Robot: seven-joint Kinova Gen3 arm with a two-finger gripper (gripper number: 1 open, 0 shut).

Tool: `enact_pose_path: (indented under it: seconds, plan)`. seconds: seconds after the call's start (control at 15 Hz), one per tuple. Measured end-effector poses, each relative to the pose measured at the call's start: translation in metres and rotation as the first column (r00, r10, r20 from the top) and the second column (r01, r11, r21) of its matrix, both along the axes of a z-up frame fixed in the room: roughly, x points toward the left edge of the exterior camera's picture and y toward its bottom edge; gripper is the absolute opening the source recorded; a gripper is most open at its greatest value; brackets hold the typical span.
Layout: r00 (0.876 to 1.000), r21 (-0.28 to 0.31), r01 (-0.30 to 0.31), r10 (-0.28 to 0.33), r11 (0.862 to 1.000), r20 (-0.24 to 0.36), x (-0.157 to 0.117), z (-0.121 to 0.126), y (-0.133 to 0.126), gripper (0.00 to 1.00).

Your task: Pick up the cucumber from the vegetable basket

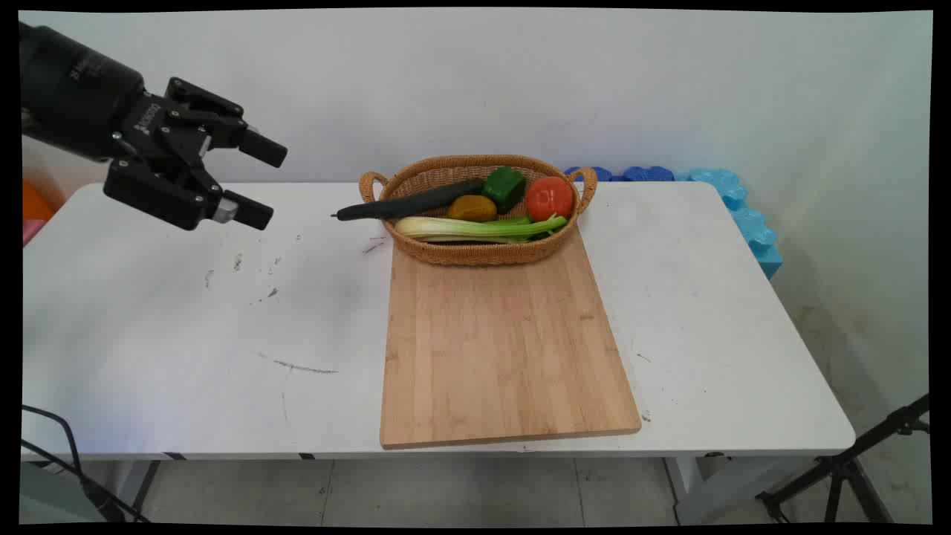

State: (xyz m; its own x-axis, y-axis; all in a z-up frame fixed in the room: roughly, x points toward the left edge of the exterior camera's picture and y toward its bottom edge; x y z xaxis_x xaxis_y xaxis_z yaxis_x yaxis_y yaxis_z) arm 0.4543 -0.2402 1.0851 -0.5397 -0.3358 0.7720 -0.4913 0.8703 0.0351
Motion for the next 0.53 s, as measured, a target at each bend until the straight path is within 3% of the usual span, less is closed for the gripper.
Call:
enact_pose_path:
  seconds: [0.53]
  plan:
    - [0.998, 0.001, -0.055, 0.055, 0.998, 0.023, -0.026, 0.005, -0.032, 1.0]
